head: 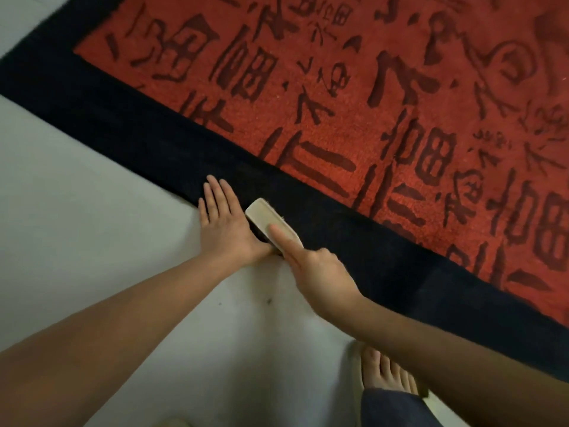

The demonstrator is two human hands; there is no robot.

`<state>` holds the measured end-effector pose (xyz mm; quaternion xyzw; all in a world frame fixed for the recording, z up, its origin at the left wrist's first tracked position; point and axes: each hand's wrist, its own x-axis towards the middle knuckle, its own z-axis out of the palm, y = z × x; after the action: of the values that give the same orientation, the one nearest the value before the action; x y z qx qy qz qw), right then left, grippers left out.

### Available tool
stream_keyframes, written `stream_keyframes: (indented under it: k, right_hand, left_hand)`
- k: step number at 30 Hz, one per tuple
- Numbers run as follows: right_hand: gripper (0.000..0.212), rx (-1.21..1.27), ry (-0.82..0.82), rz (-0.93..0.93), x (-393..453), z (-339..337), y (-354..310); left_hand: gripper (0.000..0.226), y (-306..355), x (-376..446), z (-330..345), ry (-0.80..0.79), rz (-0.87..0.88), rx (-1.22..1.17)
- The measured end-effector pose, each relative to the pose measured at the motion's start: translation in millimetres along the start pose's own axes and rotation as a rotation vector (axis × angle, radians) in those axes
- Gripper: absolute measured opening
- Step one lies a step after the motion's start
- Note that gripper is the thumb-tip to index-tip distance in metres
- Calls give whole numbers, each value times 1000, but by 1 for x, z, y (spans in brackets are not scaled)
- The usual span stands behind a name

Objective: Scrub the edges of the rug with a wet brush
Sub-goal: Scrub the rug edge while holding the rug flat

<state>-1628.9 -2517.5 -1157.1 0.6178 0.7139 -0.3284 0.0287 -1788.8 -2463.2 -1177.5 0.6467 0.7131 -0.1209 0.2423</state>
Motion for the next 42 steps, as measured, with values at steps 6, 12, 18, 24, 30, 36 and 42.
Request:
stream_keyframes:
  k: [6, 12, 18, 24, 30, 36, 42]
  right_hand:
    - [59, -13, 264, 219, 55, -55, 30]
    - [67, -100, -52, -148, 39, -13, -9]
    - [60, -42, 231, 79, 74, -26, -13]
    - [47, 46, -20, -162, 70, -23, -22]
    - [52, -71, -50, -265, 73, -27, -32]
    - [53, -19, -31, -317, 97, -20, -46]
    - [52, -85, 197, -19, 122, -65, -7]
  left_hand:
    - [166, 3, -13, 3, -45, -126, -72]
    - [159, 7, -13, -2, -70, -181, -61]
    - [163, 6, -18, 0, -98, -168, -81]
    - [153, -25, -1, -20, 0, -191, -94]
    - [167, -48, 25, -35, -14, -193, -155]
    - [171, -55, 24, -32, -39, -175, -149]
    - [169, -52, 25, -41, -130, -195, -59]
